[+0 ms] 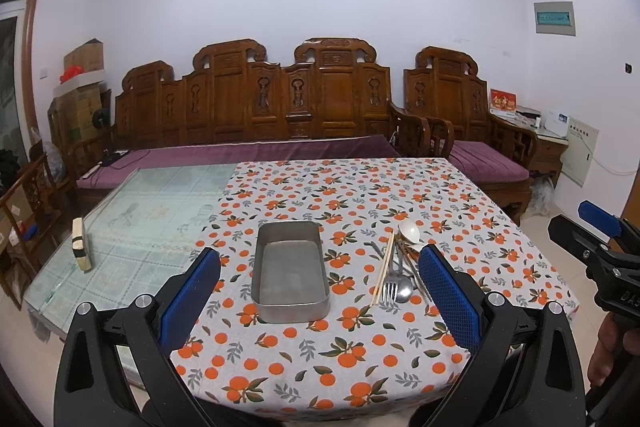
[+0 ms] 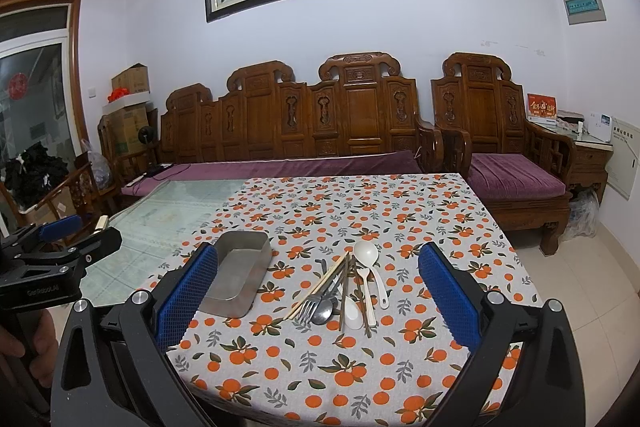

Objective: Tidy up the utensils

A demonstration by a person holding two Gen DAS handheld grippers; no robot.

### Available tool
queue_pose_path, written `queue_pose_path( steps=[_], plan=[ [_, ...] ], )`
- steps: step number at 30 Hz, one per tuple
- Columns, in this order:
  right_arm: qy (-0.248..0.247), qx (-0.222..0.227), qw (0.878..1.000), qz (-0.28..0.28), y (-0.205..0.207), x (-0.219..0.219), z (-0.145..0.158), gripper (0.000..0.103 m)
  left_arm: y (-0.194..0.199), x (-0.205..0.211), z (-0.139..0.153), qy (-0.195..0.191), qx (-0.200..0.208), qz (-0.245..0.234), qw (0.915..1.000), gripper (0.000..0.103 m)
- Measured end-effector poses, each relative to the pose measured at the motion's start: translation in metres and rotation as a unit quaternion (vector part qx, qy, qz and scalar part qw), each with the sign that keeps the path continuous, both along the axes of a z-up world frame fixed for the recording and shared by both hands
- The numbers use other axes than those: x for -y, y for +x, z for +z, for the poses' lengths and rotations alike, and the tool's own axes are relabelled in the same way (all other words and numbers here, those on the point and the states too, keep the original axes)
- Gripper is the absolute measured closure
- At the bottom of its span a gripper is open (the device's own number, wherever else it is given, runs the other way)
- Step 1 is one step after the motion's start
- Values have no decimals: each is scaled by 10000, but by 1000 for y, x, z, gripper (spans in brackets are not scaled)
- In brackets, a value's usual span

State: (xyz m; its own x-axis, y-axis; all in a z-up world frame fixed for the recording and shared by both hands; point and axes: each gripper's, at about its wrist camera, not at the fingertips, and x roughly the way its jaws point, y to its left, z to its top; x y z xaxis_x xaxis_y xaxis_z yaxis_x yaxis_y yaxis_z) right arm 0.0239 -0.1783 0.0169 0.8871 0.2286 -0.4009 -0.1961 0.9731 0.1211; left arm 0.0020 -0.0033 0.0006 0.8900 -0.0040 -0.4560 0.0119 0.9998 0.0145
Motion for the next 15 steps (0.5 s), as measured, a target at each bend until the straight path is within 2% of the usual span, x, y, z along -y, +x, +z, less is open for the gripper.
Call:
queue_pose_path(
  steps=[15],
  plan=[
    [-2,-4,10000,-20,1,-3,0,3,-2,7,-1,32,24,-19,10000,7]
  ],
)
